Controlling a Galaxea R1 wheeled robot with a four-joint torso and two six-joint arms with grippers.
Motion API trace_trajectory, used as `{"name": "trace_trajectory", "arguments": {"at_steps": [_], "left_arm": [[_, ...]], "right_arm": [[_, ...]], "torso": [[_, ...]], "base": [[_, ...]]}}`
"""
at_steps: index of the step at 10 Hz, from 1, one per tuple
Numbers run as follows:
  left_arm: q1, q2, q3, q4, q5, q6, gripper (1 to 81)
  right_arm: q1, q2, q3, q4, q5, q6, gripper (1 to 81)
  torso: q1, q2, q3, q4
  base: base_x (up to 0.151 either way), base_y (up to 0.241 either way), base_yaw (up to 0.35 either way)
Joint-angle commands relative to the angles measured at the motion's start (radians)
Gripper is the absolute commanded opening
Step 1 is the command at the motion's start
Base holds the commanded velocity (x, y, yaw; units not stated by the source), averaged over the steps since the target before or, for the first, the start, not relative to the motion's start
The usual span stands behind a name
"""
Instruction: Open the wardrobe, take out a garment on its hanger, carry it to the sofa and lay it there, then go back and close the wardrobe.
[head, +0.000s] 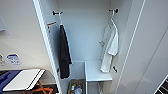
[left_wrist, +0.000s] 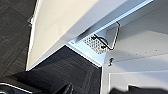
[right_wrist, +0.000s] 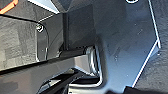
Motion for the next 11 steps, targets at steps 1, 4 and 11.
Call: {"name": "trace_trajectory", "arguments": {"at_steps": [1,4,11], "left_arm": [[-0.105,0.131,-0.237,-0.116,-0.044,-0.038,81.1],[-0.134,0.228,-0.454,-0.212,-0.055,-0.038,81.1],[-0.047,0.18,-0.512,-0.339,-0.057,-0.038,81.1]], "right_arm": [[0.042,-0.004,0.012,0.004,-0.056,0.0,81.1],[0.04,-0.017,0.032,-0.005,-0.056,0.0,81.1],[0.059,-0.017,0.045,-0.002,-0.059,0.0,81.1]], "torso": [[0.0,0.0,0.0,0.0],[0.0,0.0,0.0,0.0],[0.0,0.0,0.0,0.0]], "base": [[0.0,0.0,0.0],[0.0,0.0,0.0],[0.0,0.0,0.0]]}}
